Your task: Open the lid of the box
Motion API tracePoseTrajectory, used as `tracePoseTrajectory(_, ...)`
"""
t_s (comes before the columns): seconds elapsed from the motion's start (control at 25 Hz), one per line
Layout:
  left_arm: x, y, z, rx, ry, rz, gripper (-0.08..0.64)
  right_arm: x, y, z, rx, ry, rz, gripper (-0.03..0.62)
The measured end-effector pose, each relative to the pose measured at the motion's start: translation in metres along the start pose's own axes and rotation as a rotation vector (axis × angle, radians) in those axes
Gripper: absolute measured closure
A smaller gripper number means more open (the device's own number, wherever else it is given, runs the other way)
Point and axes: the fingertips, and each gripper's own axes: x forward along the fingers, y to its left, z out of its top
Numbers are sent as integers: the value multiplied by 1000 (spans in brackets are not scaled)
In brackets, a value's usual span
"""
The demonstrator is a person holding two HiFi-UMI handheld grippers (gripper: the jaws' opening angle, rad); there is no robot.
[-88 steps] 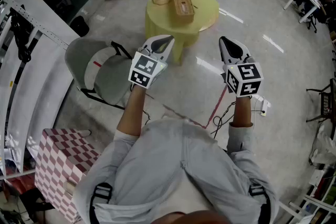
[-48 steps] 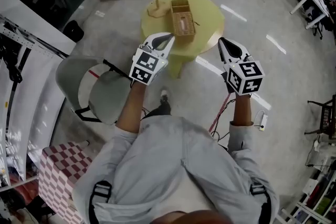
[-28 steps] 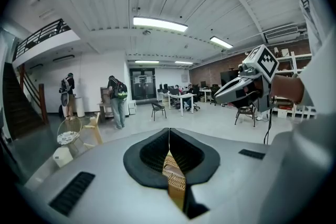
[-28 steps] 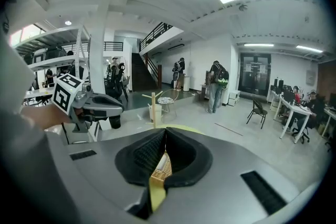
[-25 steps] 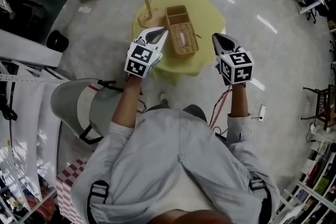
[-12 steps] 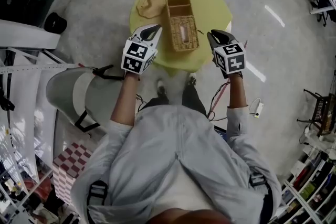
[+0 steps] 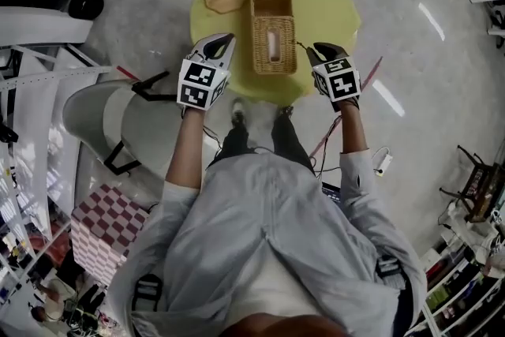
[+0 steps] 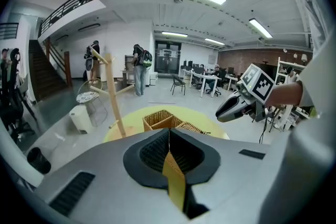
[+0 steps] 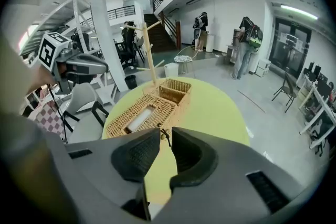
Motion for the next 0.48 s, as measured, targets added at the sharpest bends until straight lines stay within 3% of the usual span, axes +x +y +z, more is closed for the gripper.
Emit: tracePoseTrajectory(0.48,7,9,-38,-62,80,83,531,65,-4,-51,-28,108,89,499)
